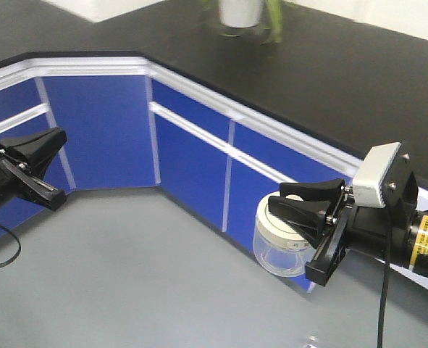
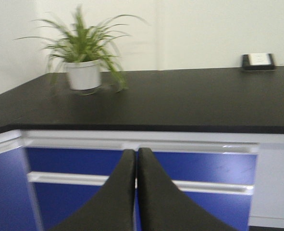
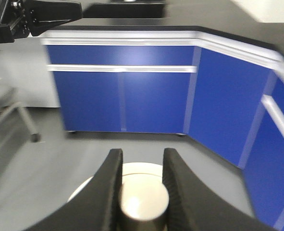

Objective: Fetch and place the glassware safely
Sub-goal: 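Drive toward the black bench carrying the jar in the right gripper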

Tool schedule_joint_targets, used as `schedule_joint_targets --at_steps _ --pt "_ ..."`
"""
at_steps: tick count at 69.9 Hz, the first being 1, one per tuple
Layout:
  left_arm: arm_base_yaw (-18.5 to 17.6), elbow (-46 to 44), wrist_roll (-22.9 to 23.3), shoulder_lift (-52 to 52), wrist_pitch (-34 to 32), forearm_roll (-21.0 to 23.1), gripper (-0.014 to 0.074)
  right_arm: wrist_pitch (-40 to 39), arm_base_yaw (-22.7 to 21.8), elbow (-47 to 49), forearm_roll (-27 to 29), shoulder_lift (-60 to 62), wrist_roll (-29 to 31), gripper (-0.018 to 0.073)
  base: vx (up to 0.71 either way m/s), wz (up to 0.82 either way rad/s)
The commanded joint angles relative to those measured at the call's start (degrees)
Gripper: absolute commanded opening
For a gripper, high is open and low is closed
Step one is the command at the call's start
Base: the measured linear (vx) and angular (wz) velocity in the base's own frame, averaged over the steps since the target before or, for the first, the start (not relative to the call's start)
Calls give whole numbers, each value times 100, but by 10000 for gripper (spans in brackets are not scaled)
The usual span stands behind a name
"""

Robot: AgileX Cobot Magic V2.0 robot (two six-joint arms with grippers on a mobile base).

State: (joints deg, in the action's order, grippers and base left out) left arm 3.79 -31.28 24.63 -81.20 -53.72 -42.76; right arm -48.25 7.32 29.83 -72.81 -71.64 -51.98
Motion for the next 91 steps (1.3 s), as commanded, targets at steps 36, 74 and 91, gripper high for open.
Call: schedule_joint_targets --at_steps 36,74,91 --pt "-6 -122 49 151 -389 189 -7 -350 -23 163 313 140 4 -1 18 -78" --pt "-6 -122 49 151 -389 189 -7 -350 -23 163 313 140 4 -1 17 -58" --pt "-6 -122 49 151 -389 189 -7 -350 -23 163 313 140 4 -1 18 -11"
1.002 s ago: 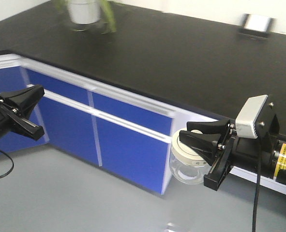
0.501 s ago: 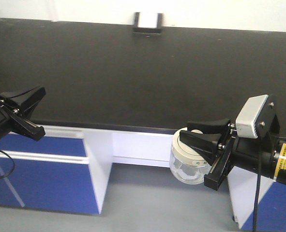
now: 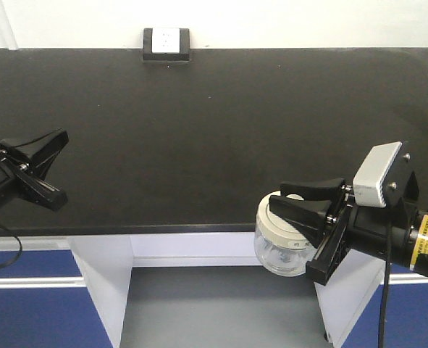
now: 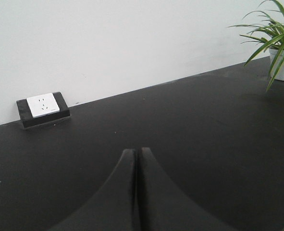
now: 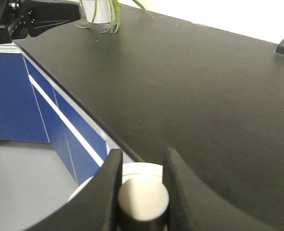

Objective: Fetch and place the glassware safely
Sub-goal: 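Drive toward the black bench carrying the jar in the right gripper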

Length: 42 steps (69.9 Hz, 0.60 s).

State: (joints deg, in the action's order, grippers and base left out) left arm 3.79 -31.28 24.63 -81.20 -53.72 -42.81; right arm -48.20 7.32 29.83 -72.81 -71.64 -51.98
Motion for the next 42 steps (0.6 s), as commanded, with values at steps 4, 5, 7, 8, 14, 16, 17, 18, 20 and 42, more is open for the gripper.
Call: schedule_joint_targets --at_steps 4,5,7,8,14,16,17,18,20,42 --pt "-6 -122 49 151 -390 195 -7 -355 -23 163 313 140 4 -1 18 -1" --pt "-6 -122 49 151 -390 195 -7 -355 -23 163 313 140 4 -1 19 1" --pt "-6 -122 49 151 -390 195 -7 -355 -23 163 313 140 4 -1 19 2" --pt "-6 -122 49 151 -390 195 -7 -355 -23 163 313 140 4 -1 18 3" --pt "-6 -122 49 151 -390 195 -7 -355 -23 163 313 140 4 -1 19 5" --pt "-6 -122 49 151 -390 195 -7 -355 -23 163 313 140 4 -1 18 7" --pt "-6 -122 49 151 -390 195 -7 -355 -23 163 313 140 4 -1 18 8" --pt "-6 -122 49 151 -390 195 -7 -355 -23 163 313 140 4 -1 18 8" --pt "-6 -122 49 151 -390 195 -7 -355 -23 163 313 140 4 -1 17 9" --pt "-6 -122 49 151 -390 195 -7 -355 -23 163 313 140 4 -1 15 5"
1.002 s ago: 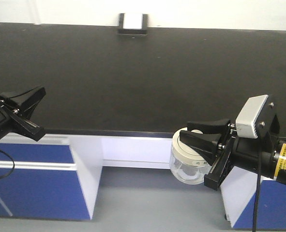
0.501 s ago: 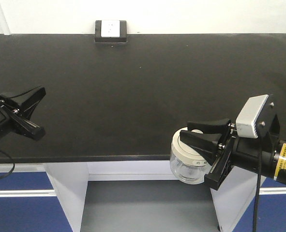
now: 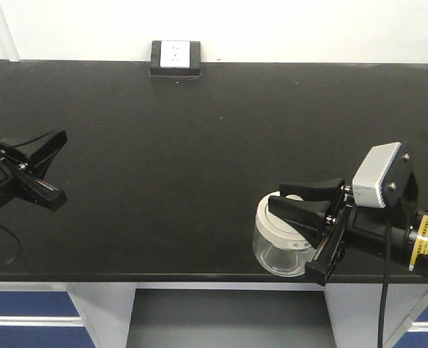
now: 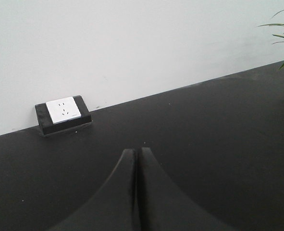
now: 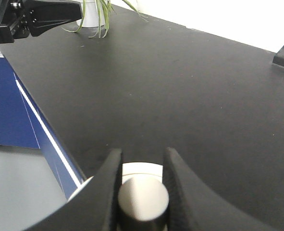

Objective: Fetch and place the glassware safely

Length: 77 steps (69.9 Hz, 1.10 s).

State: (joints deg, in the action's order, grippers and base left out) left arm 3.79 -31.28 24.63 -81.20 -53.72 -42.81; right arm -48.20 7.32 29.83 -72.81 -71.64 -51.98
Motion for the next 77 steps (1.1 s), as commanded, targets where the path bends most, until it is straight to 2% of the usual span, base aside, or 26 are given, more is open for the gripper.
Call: schedule_joint_targets --at_steps 1,77 --pt "-6 -122 49 151 -390 195 -7 -355 -23 163 313 140 4 -1 11 -1" --pt "-6 -122 49 151 -390 195 -7 -355 -23 163 313 140 4 -1 6 0"
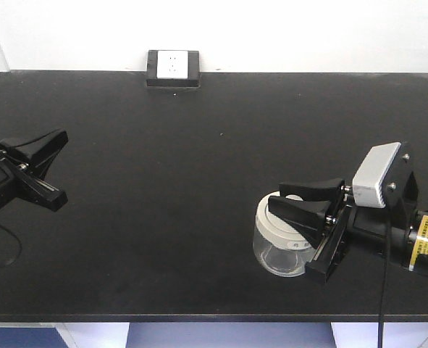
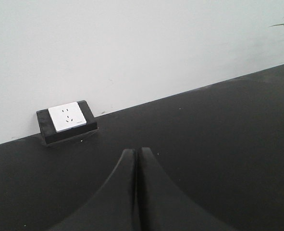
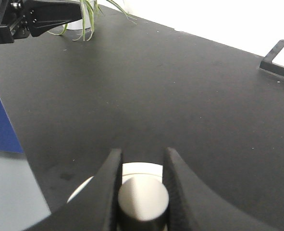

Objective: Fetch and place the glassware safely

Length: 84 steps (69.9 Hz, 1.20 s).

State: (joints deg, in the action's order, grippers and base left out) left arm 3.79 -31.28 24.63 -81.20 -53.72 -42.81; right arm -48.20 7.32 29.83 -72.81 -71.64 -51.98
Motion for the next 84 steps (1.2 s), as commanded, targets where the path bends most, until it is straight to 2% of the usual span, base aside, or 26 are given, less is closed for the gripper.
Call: schedule_joint_targets --at_steps 1,84 --pt "-6 -122 49 151 -390 195 -7 -355 -23 163 313 140 4 -1 5 -1" --pt "-6 -122 49 151 -390 195 -7 -355 -23 163 313 140 4 -1 4 -1"
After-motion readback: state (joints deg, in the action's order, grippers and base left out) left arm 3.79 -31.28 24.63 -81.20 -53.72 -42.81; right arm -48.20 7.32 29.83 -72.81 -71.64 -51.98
